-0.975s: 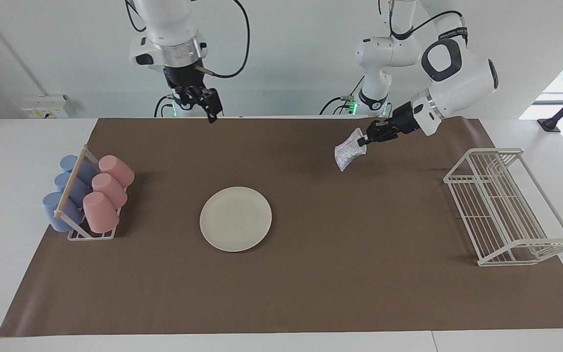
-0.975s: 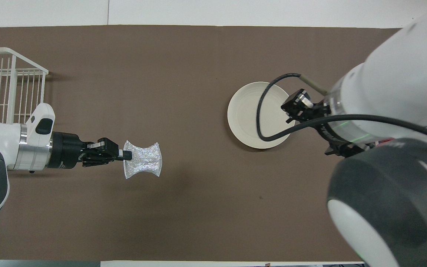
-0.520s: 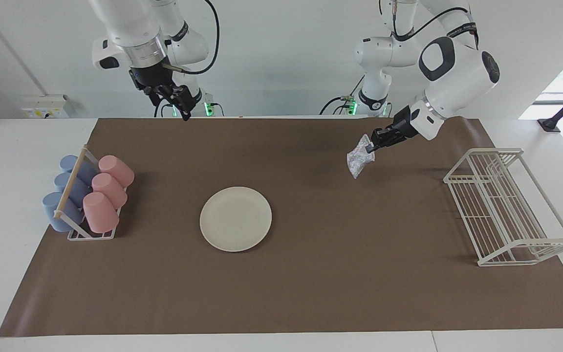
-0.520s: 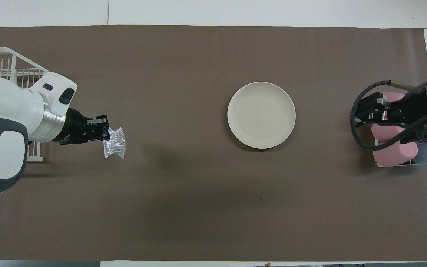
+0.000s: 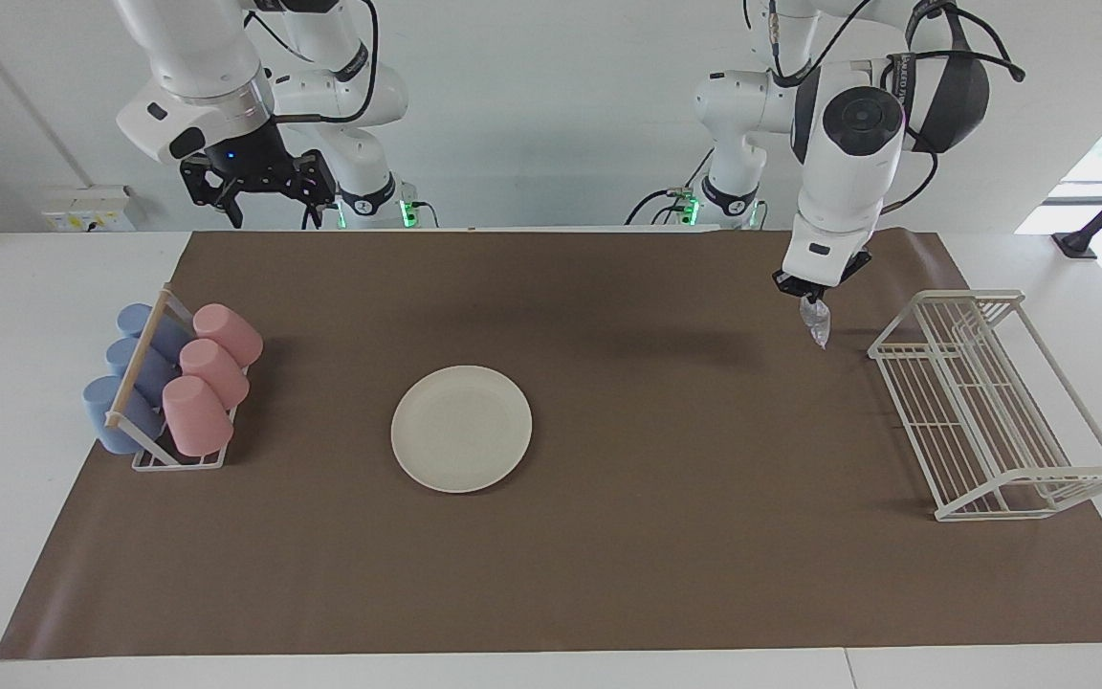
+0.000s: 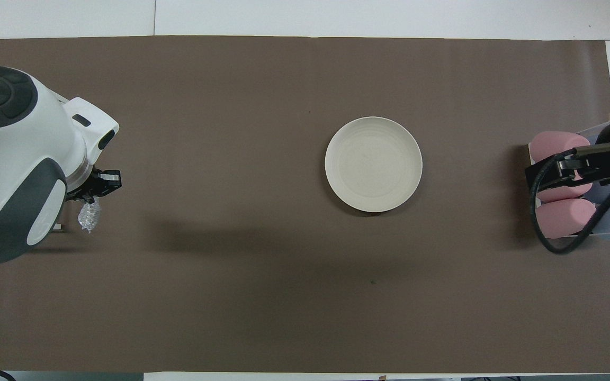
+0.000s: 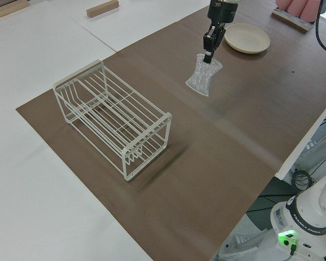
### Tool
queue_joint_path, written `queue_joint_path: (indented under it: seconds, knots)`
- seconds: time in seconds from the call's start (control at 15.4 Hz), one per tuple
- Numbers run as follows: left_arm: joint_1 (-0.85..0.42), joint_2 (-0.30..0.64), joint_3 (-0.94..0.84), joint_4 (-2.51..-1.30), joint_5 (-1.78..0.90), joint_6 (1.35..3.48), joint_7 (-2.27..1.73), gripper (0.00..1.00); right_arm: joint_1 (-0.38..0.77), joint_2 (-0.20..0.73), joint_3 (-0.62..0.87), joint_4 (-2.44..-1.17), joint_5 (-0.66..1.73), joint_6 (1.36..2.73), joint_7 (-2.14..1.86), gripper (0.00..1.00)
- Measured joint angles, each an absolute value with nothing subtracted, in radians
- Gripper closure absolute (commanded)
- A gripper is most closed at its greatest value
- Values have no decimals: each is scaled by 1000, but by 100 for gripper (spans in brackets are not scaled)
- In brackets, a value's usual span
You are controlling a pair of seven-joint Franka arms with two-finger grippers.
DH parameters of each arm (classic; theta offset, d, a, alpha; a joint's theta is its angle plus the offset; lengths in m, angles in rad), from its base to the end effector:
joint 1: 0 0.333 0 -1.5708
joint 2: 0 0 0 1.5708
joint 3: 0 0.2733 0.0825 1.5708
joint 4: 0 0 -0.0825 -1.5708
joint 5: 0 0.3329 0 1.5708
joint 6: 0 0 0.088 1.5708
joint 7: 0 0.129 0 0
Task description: Wipe plate with sponge
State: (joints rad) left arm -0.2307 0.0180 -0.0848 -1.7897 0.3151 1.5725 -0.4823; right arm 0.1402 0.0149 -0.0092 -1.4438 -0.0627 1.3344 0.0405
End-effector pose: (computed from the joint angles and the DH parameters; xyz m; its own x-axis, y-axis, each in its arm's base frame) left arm 0.4758 -0.1131 0.4670 0.9877 0.1409 -0.0674 0.1059 -0.9215 -0.3737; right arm 0.4765 0.0536 0.5856 0.9898 0.0749 -0.1209 0.0834 -0.9942 0.0673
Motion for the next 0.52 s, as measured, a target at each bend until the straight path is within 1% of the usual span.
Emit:
queue_joint_path:
  seconds: [0.13, 0.32, 0.52]
  knots:
    - [-251, 37, -86, -1768, 439, 1523, -499, 100, 129, 15, -3, -1444, -63, 1337, 36, 0]
    - [-276, 61, -86, -1764, 639, 1475, -505, 100, 46, 15, 54, -1444, -63, 1340, -14, 0]
    - [-293, 101, -86, -1764, 812, 1453, -509, 100, 31, 15, 61, -1444, -63, 1341, -35, 0]
